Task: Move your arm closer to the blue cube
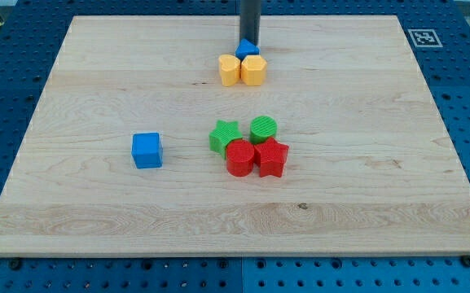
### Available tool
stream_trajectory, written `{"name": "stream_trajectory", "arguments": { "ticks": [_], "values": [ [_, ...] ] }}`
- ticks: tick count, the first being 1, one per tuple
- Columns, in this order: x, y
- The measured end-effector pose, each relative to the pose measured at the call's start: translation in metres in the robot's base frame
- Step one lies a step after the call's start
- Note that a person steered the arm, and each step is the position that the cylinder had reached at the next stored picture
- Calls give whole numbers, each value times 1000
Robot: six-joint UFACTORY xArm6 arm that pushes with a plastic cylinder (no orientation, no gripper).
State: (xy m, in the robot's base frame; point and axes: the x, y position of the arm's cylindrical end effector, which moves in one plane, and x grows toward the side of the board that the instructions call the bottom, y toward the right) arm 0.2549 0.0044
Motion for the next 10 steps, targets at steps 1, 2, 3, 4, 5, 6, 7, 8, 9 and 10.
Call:
{"name": "stream_trajectory", "arguments": {
  "ticks": [1,2,3,4,5,6,7,8,9,10],
  "values": [
    [-36,-59],
    [-34,-133],
    [-22,-173],
    [-18,-176],
    [17,-200],
    [18,-203],
    [18,-204],
    [56,-225],
    [88,-249],
    [136,-252]
  ]
}}
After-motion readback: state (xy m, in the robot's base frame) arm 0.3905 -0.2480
